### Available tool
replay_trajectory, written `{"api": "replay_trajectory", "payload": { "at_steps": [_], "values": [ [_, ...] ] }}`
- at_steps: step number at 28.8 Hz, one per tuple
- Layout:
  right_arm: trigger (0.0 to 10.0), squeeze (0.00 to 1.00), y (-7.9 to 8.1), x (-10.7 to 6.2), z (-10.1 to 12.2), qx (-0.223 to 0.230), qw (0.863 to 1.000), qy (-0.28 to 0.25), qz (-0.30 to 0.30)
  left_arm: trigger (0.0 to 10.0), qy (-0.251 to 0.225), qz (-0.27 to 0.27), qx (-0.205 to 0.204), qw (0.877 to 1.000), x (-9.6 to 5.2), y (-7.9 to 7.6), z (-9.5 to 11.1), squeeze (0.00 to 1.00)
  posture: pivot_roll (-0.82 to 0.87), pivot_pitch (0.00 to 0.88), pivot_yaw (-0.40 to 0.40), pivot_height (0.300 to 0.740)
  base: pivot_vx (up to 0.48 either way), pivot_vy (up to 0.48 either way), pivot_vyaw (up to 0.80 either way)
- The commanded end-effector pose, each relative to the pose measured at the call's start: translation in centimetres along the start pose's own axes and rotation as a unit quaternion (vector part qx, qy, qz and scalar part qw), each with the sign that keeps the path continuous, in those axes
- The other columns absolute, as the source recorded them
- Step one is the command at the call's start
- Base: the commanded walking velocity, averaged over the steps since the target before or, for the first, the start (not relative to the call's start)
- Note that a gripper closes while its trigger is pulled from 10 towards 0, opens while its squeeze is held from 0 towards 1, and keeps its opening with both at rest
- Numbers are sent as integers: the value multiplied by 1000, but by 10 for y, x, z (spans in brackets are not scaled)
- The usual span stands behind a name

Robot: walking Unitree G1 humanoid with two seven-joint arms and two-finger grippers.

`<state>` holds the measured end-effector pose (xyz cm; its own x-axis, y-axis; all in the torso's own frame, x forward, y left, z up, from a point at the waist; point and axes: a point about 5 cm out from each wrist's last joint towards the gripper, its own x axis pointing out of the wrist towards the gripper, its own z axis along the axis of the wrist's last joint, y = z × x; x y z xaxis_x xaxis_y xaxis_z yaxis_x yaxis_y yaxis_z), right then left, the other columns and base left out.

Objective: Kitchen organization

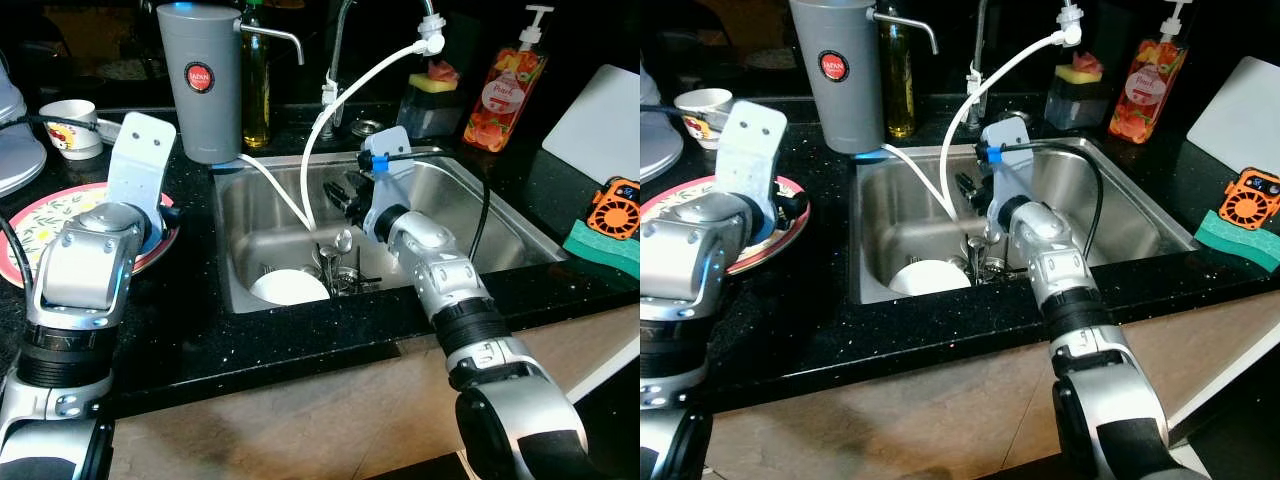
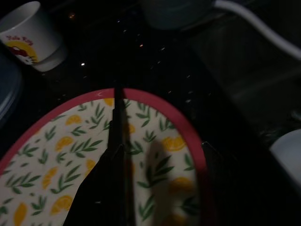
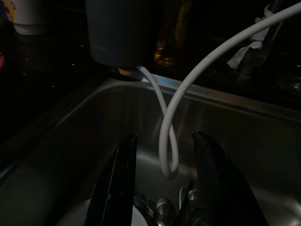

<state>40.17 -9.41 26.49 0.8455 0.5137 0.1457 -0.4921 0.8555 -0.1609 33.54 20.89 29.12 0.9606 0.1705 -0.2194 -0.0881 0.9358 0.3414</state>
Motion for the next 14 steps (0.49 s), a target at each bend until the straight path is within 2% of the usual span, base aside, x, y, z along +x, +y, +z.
{"api": "replay_trajectory", "payload": {
  "at_steps": [1,2,3,4,5,8,10,14],
  "values": [
    [10000,0,2,-1,-1,4,1000,2,8,10000,12,19,26,999,1,3,-6,333,-20,112,-62,740,0,0,0],
    [10000,0,2,-1,-1,4,1000,2,8,10000,12,19,26,999,1,3,-6,333,-20,112,-62,740,0,0,0],
    [10000,0,4,-1,-1,3,1000,4,14,10000,17,29,35,999,2,5,-8,278,-20,111,-60,740,0,0,0],
    [10000,0,7,-1,-1,1,1000,5,25,10000,23,33,37,999,2,6,-9,0,-20,109,-61,740,0,0,0],
    [10000,0,7,-1,-1,1,1000,5,25,10000,23,33,37,999,2,6,-9,0,-20,109,-61,740,0,0,0],
    [10000,0,22,-3,5,-21,997,-3,79,10000,40,27,13,999,3,7,-15,0,-20,111,-61,740,0,0,0],
    [10000,0,22,-3,5,-21,997,-3,79,10000,40,27,13,999,3,7,-15,0,-20,111,-61,740,0,0,0],
    [10000,0,30,-5,12,-41,993,-19,107,10000,57,20,-18,998,6,6,-20,0,-20,112,-61,740,0,0,0]
  ]
}}
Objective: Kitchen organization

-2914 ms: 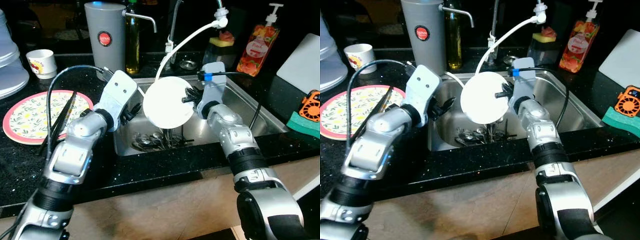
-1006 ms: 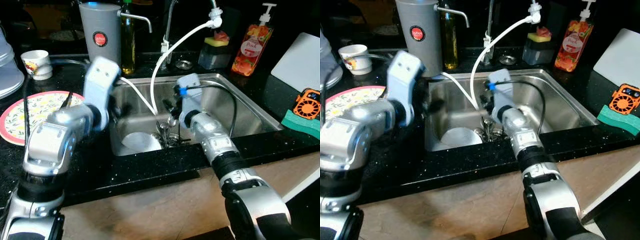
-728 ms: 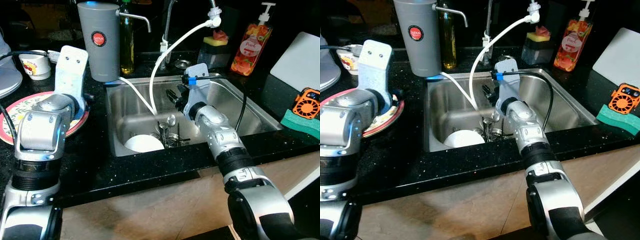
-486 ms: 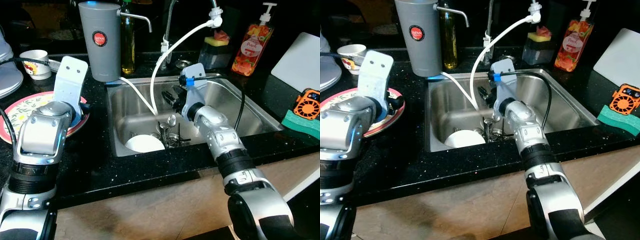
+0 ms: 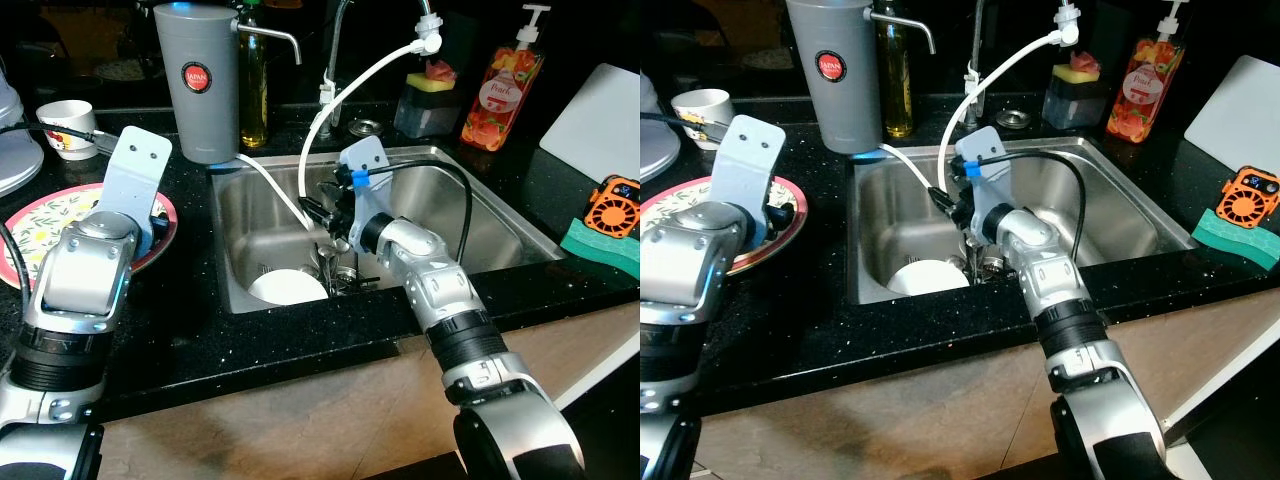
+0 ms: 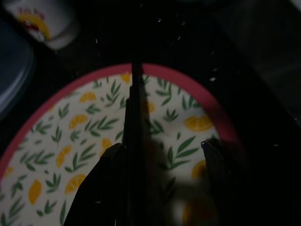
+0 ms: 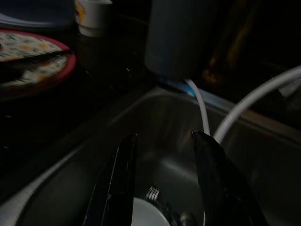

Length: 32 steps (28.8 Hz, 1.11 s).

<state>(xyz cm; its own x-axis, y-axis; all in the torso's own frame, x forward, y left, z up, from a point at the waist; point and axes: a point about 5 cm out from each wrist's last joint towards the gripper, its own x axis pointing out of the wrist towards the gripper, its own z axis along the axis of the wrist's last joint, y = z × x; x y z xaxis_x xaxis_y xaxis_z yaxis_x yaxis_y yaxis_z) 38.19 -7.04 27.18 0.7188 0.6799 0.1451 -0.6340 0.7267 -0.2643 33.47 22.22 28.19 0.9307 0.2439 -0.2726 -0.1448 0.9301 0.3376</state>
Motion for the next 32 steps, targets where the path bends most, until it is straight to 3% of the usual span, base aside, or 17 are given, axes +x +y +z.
{"api": "replay_trajectory", "payload": {
  "at_steps": [1,8,12,20,26,28,32],
  "values": [
    [10000,0,1,-1,2,-9,1000,-1,7,10000,23,-13,-20,999,3,-4,-9,0,-21,112,-61,740,0,0,0],
    [10000,0,-1,-1,14,-31,999,-16,9,10000,44,-38,-69,996,9,-3,-17,0,-23,113,-63,740,0,0,0],
    [10000,0,1,-1,21,-42,999,-24,18,10000,50,-71,-62,994,8,-8,-19,0,-25,113,-64,740,0,0,0],
    [10000,0,6,0,28,-59,997,-33,39,10000,60,-85,-81,991,9,-10,-22,0,-26,113,-64,740,0,0,0],
    [10000,0,10,1,35,-70,995,-45,53,10000,60,-119,-51,990,6,-14,-24,0,-25,111,-64,740,0,0,0],
    [10000,0,11,1,38,-74,994,-49,56,10000,82,-93,-7,992,7,-8,-32,0,-25,111,-64,740,0,0,0],
    [10000,0,11,2,38,-75,994,-50,57,10000,89,-53,22,994,9,1,-36,0,-26,112,-65,740,0,0,0]
  ]
}}
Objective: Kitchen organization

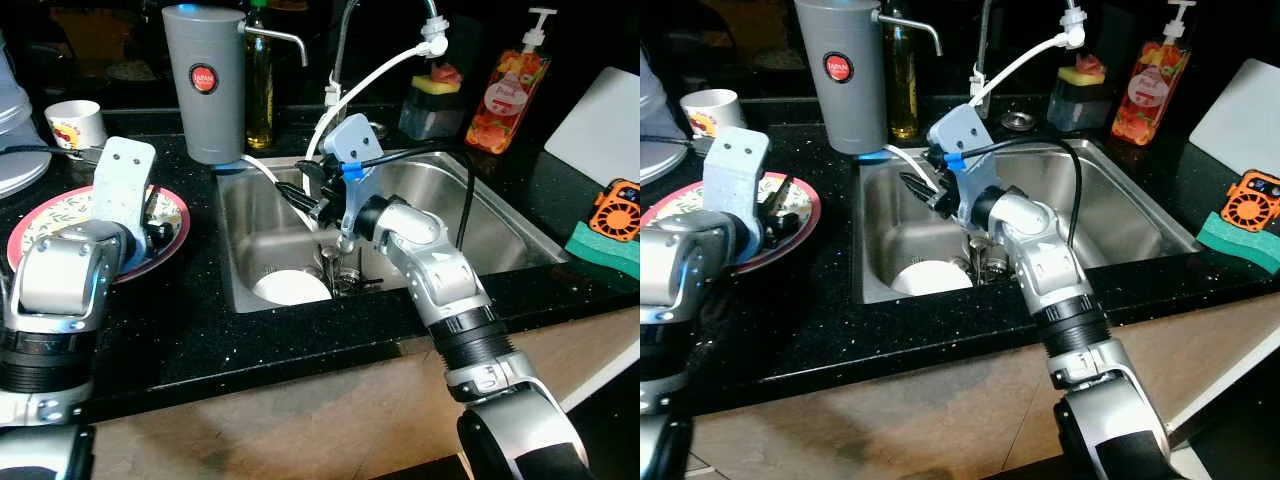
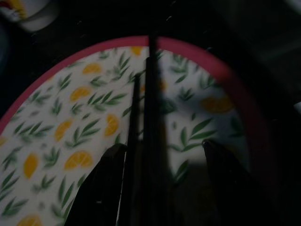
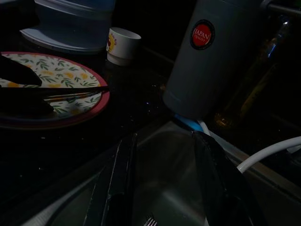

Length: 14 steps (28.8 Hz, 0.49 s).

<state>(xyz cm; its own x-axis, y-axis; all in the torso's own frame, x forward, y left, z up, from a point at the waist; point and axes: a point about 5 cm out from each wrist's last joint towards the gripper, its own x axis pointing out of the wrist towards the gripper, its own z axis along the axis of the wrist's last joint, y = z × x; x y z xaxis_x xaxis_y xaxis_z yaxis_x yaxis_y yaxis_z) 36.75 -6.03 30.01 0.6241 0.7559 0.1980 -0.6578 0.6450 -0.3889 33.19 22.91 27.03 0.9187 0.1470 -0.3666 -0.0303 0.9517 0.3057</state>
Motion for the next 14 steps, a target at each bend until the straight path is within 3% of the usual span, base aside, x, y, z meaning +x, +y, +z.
{"api": "replay_trajectory", "payload": {
  "at_steps": [1,9,14],
  "values": [
    [10000,0,1,2,6,-18,1000,-5,10,10000,60,18,23,998,9,2,-23,0,-26,112,-65,740,0,0,0],
    [10000,0,1,2,8,-22,1000,-7,11,10000,70,85,85,990,10,22,-29,0,-28,112,-64,740,0,0,0],
    [10000,0,0,2,9,-21,1000,-8,9,10000,68,144,124,979,9,41,-28,0,-27,112,-64,740,0,0,0]
  ]
}}
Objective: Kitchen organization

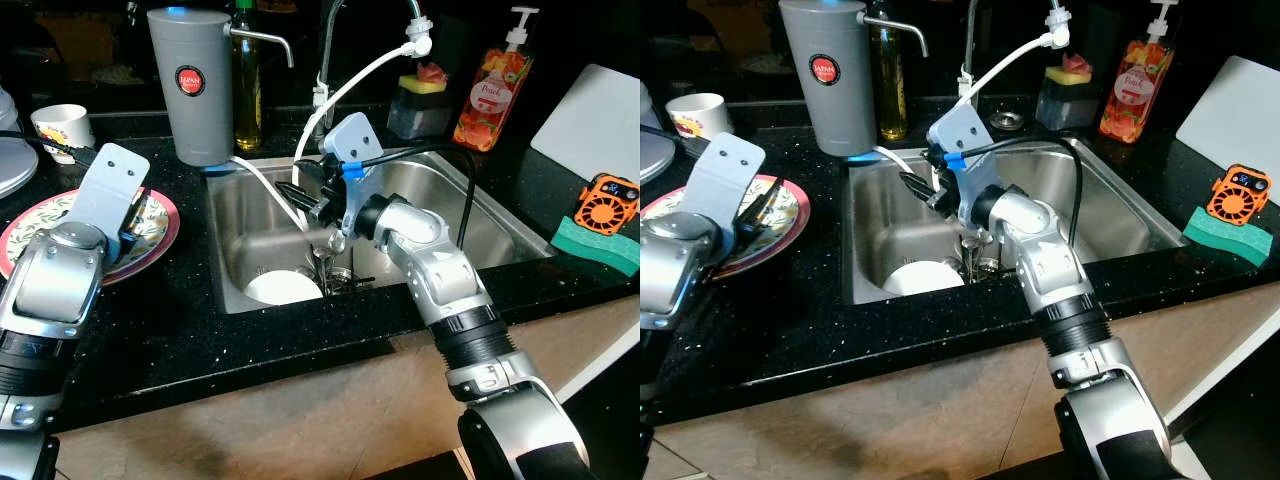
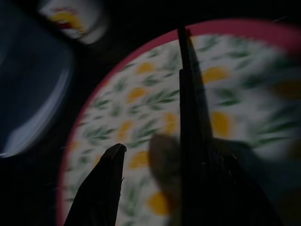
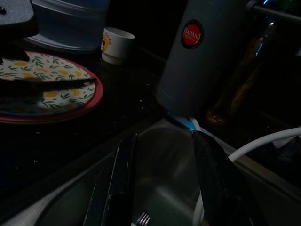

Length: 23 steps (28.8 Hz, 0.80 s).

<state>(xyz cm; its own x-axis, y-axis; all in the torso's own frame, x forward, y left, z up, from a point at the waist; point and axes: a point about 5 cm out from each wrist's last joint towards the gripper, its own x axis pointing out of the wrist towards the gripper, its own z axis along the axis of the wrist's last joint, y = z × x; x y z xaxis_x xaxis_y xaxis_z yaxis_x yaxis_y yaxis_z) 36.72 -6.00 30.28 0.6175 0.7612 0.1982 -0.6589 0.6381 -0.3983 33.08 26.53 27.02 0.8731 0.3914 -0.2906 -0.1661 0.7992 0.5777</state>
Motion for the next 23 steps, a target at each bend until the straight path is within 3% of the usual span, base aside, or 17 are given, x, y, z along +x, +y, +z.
{"api": "replay_trajectory", "payload": {
  "at_steps": [1,4,6,10,13,17,23],
  "values": [
    [10000,0,0,1,6,-17,1000,-6,5,10000,44,15,22,999,7,2,-19,0,-27,112,-64,740,0,0,0],
    [10000,0,0,1,6,-17,1000,-5,4,10000,33,5,9,999,6,0,-15,0,-27,112,-64,740,0,0,0],
    [10000,0,0,1,5,-17,1000,-5,3,10000,-3,-34,-38,999,1,-12,0,0,-27,110,-63,740,0,0,0],
    [10000,0,-1,0,6,-18,1000,-5,2,10000,-34,-49,-57,997,-2,-19,14,0,-27,110,-63,740,0,0,0],
    [10000,0,-1,0,6,-19,1000,-5,2,10000,-40,-49,-60,996,-3,-20,17,0,-28,103,-63,740,0,0,0],
    [10000,0,-1,0,5,-23,1000,-5,3,10000,-41,-111,-107,987,-7,-37,26,0,-29,94,-59,740,0,0,0],
    [10000,0,-1,-1,7,-28,1000,-5,5,10000,-22,-119,-118,986,-6,-41,20,0,-30,89,-58,740,0,0,0]
  ]
}}
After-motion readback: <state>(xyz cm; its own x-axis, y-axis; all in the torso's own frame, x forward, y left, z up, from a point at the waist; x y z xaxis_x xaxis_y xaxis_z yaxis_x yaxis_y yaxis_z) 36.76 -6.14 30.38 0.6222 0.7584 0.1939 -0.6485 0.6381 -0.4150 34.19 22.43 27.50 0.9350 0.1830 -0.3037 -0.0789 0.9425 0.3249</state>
